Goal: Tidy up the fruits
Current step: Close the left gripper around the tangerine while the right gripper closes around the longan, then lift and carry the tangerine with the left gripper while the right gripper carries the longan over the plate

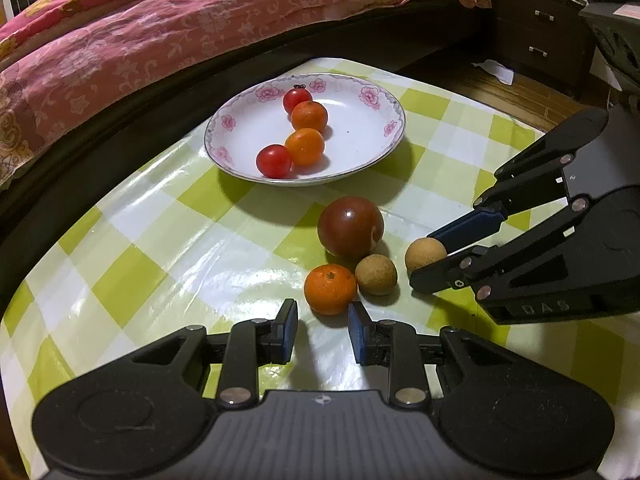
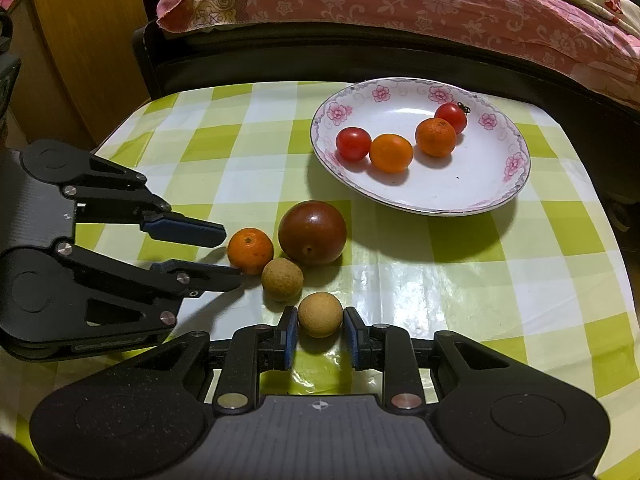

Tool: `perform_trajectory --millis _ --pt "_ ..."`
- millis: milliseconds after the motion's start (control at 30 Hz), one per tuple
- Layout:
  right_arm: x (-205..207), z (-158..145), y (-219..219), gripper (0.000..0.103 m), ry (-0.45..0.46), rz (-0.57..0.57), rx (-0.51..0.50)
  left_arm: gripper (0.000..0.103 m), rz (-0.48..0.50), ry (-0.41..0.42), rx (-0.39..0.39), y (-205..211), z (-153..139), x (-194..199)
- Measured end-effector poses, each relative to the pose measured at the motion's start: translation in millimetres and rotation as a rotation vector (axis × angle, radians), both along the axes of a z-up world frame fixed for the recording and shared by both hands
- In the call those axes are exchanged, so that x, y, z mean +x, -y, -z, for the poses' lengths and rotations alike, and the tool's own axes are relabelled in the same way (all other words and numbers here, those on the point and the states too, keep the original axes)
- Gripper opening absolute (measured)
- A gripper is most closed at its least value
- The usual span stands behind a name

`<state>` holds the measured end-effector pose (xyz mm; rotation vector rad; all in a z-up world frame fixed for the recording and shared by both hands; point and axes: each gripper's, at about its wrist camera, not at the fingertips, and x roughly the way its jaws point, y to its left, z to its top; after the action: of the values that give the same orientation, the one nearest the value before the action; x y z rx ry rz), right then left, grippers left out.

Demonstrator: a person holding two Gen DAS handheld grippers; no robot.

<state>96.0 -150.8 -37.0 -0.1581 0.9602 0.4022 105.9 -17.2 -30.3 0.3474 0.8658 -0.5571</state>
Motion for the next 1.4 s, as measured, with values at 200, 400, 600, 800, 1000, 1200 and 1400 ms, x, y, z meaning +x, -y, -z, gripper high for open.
perform_trajectory --millis 200,400,600,800,1000,1200,1400 --pt "0.5 -0.5 1.4 0.022 -0.004 0.006 0.009 0.036 0.002 0.007 -0.006 1.3 -0.8 0.9" --pt "1.6 -1.1 5.0 0.022 -0.012 0.018 0.02 0.036 0.033 0.008 -0.004 8.1 0.1 5.4" --pt "3.5 -1.6 7.6 0.022 -0.017 0.023 0.027 0.038 0.039 0.004 -0.003 11.7 6.0 12.9" --pt "3.1 -4.2 7.4 0.022 -0.01 0.022 0.022 0.036 0.027 -0.001 -0.009 12.0 5.0 12.1" --pt "4.3 -10.0 9.0 0.022 0.004 0.029 0.029 0.036 0.014 0.011 -0.012 8.4 -3.4 9.5" --pt "8.8 -16.2 9.1 0.022 0.023 0.038 0.037 0.036 0.012 0.021 -0.028 8.4 -10.8 9.6" --pt "15.5 -27.6 13.4 0.022 0.06 0.059 0.047 0.036 0.007 0.046 -0.041 11.5 -18.2 14.2"
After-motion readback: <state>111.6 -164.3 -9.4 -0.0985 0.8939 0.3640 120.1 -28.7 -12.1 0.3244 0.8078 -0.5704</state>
